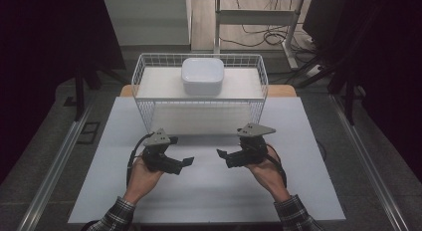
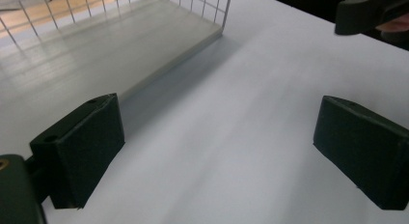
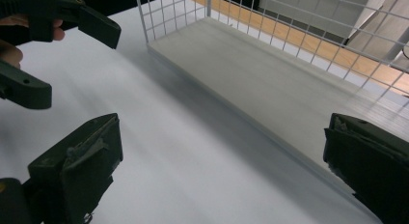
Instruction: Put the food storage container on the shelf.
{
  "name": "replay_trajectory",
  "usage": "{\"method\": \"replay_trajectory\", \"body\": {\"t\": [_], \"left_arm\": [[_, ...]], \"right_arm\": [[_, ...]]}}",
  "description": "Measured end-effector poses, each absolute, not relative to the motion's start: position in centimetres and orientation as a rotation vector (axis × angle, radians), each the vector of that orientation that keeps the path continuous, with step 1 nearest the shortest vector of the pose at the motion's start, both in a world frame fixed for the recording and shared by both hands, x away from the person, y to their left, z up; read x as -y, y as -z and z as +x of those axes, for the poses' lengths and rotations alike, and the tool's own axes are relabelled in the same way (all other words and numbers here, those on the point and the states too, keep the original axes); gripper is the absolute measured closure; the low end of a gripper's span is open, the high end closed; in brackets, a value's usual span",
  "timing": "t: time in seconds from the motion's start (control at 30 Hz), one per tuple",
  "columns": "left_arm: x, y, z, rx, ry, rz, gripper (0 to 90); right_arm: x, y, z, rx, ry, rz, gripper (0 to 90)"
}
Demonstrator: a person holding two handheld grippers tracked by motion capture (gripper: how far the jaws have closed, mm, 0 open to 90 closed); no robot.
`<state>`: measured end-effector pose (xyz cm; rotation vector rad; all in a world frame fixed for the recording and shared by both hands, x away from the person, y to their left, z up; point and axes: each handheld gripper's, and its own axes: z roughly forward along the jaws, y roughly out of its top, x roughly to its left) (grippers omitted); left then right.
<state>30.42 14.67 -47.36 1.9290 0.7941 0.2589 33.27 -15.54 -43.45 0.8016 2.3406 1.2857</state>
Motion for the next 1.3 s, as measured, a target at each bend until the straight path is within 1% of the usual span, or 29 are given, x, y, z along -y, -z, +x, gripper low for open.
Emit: {"method": "replay_trajectory", "body": {"t": [0.43,0.63,0.87,1.3], "left_arm": [[-16.8,48.7,27.6,-0.842,-0.247,1.924,3.3],[-17.5,49.4,26.4,-0.856,-0.263,1.93,3.5],[-18.4,50.8,25.1,-0.892,-0.26,1.948,3.5],[-20.7,51.8,22.9,-0.951,-0.318,1.962,3.3]], "right_arm": [[18.4,44.7,31.2,-2.331,-1.271,0.838,0.0],[19.9,45.3,30.0,-2.318,-1.256,0.847,0.0],[21.6,46.3,28.8,-2.298,-1.231,0.859,0.0],[24.8,48.5,27.1,-2.274,-1.166,0.962,0.0]]}}
